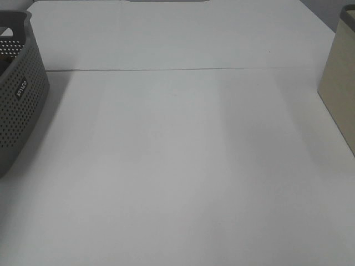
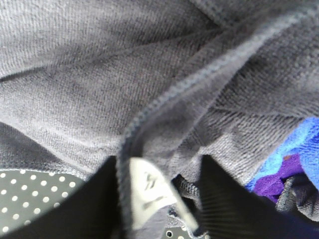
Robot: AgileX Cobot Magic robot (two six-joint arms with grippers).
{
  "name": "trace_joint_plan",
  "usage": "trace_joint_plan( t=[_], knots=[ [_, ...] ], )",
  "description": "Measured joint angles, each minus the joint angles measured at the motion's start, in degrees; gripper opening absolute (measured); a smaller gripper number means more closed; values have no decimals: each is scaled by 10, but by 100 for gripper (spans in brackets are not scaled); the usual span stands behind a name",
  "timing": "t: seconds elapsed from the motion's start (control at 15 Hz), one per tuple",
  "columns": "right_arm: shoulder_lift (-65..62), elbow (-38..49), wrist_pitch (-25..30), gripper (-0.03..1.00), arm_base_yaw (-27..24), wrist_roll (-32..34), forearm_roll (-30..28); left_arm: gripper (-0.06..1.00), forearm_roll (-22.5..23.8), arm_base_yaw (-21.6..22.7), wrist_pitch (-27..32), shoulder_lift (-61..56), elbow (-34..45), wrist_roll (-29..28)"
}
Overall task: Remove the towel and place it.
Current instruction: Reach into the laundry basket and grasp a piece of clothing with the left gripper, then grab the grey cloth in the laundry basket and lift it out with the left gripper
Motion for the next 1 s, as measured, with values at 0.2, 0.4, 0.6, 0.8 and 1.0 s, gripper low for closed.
trace_joint_plan(
  t=[0.2, 0.4, 0.6, 0.8, 1.0],
  knots=[
    [0, 0, 0, 75, 0, 0, 0, 24, 0, 0, 13, 0, -1, 0],
    [0, 0, 0, 75, 0, 0, 0, 22, 0, 0, 32, 0, -1, 0],
    [0, 0, 0, 75, 0, 0, 0, 21, 0, 0, 32, 0, -2, 0],
    [0, 0, 0, 75, 0, 0, 0, 1, 0, 0, 48, 0, -11, -3],
    [0, 0, 0, 75, 0, 0, 0, 0, -13, 0, 121, 0, -90, -90]
  ],
)
